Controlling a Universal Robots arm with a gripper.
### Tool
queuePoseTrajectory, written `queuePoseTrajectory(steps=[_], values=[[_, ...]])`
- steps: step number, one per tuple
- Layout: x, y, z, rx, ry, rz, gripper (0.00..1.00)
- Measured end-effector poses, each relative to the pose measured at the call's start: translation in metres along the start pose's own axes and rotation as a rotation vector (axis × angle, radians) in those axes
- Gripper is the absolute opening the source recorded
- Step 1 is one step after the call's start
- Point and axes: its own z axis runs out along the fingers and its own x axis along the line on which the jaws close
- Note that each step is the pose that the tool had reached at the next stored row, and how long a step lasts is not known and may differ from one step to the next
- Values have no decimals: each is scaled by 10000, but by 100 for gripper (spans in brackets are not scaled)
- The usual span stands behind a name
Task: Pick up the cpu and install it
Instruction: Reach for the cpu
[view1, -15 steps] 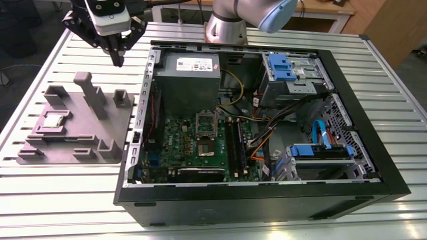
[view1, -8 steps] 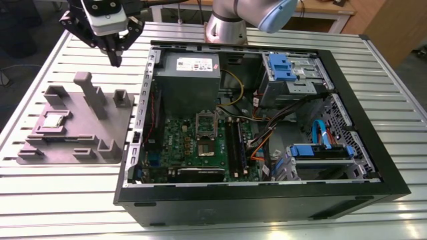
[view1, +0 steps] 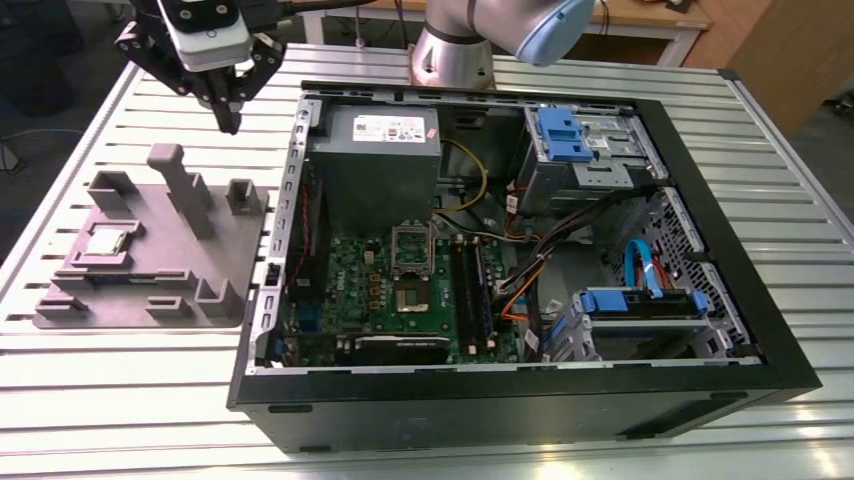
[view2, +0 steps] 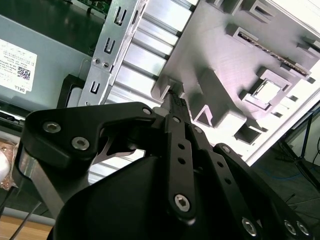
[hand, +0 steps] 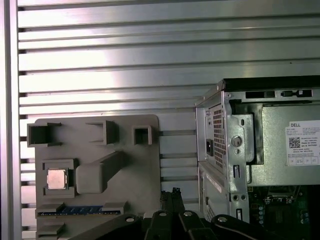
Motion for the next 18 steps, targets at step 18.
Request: queuePoseTrajectory(steps=[18], values=[[55, -3, 2, 0, 0, 0, 10]])
